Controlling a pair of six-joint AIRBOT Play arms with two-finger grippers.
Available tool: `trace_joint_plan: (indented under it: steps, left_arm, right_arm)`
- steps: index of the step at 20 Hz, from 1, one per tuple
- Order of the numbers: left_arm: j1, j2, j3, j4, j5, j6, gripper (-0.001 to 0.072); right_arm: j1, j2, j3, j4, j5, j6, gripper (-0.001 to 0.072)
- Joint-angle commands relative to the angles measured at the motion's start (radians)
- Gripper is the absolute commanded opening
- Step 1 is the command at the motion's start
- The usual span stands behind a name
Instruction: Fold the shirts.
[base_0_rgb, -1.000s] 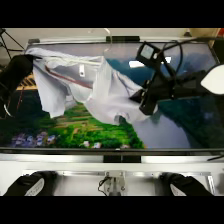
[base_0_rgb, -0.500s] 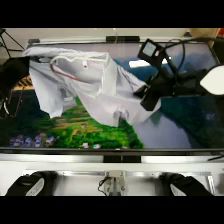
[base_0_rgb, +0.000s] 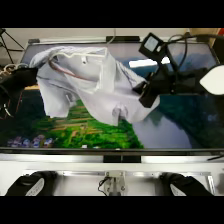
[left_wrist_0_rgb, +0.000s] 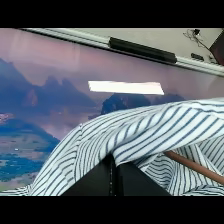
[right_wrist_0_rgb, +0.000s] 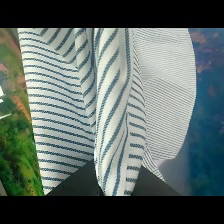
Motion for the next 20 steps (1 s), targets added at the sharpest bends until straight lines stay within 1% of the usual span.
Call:
trace_joint_plan:
  steps: [1,3,5,6,8,9,11,13,14,17,19,20]
  left_arm:
    - [0.005,-0.021,0.0,0.04,-0.003,0.01,0.0056]
    - [0.021,-0.026,0.0,0.045,-0.001,0.01,0.0056]
    - [0.05,-0.028,0.0,0.047,-0.001,0.01,0.0056]
    - [0.065,-0.027,0.001,0.046,-0.001,0.01,0.0056]
    - [0.074,-0.022,0.013,0.042,-0.001,0.009,0.0056]
    - [0.073,-0.02,0.027,0.023,-0.001,0.009,0.0057]
    - [0.073,-0.016,0.068,-0.064,-0.001,0.01,0.0057]
    - [0.053,-0.016,0.117,-0.158,0.0,0.01,0.0056]
    - [0.023,-0.016,0.144,-0.187,0.0,0.01,0.0056]
    - [-0.122,-0.016,0.215,-0.194,0.005,0.01,0.0056]
    - [-0.227,-0.016,0.244,-0.193,0.028,0.01,0.0056]
    - [-0.269,-0.016,0.253,-0.189,0.029,0.01,0.0056]
  right_arm:
    - [0.0,0.0,0.001,0.046,-0.024,-0.01,0.0073]
    - [0.0,0.001,0.001,0.055,-0.035,-0.013,0.0073]
    - [0.0,0.002,0.001,0.097,-0.046,-0.035,0.0073]
    - [0.0,0.002,0.001,0.096,-0.045,-0.04,0.0073]
    - [0.0,0.002,0.001,0.042,-0.043,-0.04,0.0073]
    - [0.0,0.0,0.001,0.013,-0.036,-0.04,0.0073]
    - [0.0,-0.009,0.001,-0.028,-0.002,-0.042,0.0073]
    - [0.001,-0.026,0.001,-0.028,0.02,-0.04,0.0073]
    - [0.006,-0.033,0.001,-0.02,0.013,-0.038,0.0073]
    - [0.055,-0.043,0.001,-0.032,-0.043,-0.023,0.0073]
    - [0.061,-0.04,0.001,-0.011,-0.142,0.047,0.0073]
    - [0.061,-0.036,0.005,0.007,-0.186,0.064,0.0073]
